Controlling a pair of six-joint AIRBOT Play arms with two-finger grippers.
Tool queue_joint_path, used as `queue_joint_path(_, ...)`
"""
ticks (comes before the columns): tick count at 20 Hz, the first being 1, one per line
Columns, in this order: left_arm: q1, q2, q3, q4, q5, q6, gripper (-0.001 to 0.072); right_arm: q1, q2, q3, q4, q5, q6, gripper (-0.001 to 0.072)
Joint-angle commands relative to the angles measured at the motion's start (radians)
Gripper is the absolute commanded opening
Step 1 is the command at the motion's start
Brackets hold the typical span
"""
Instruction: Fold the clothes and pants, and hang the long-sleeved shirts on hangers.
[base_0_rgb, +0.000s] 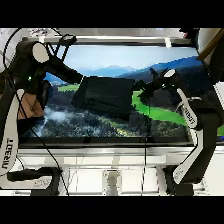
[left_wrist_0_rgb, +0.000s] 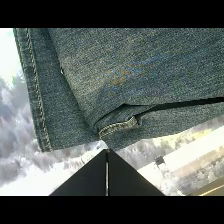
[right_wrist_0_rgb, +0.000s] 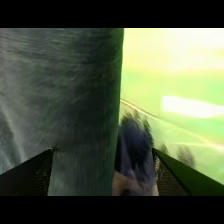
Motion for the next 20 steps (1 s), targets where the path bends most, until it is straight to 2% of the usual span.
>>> queue_joint_path(1,0.001,0.0,0.0,0.0,0.0,-0.008,0.0015,0.042,-0.053,-0.017,0.124,-0.043,-0.061,0.0683)
queue_joint_path(5,0.001,0.0,0.0,0.0,-0.001,-0.008,0.0016,0.116,-0.052,-0.007,0.185,-0.053,-0.096,0.066)
queue_joint_path(6,0.001,0.0,0.0,0.0,-0.004,-0.008,0.0015,0.125,-0.052,0.011,0.196,-0.025,-0.114,0.0485)
queue_joint_path(7,0.001,0.0,0.0,0.0,-0.01,-0.008,0.0015,0.128,-0.052,0.039,0.193,0.003,-0.114,0.0241)
queue_joint_path(8,0.001,0.001,0.0,0.0,-0.012,-0.008,0.0015,0.123,-0.051,0.07,0.192,0.024,-0.114,0.0075)
queue_joint_path(9,0.001,0.001,0.0,0.0,-0.012,-0.008,0.0015,0.111,-0.048,0.109,0.188,0.046,-0.113,0.0047)
queue_joint_path(11,0.001,0.001,0.0,0.0,-0.012,-0.008,0.0015,0.069,-0.028,0.191,0.151,0.077,-0.112,0.0047)
queue_joint_path(14,0.001,0.001,0.0,0.0,-0.014,-0.008,0.0016,-0.05,0.036,0.288,-0.055,0.102,-0.031,0.0047)
queue_joint_path(20,0.001,0.0,0.0,0.0,-0.014,-0.008,0.0015,-0.423,0.187,0.301,-0.337,0.222,-0.023,0.0047)
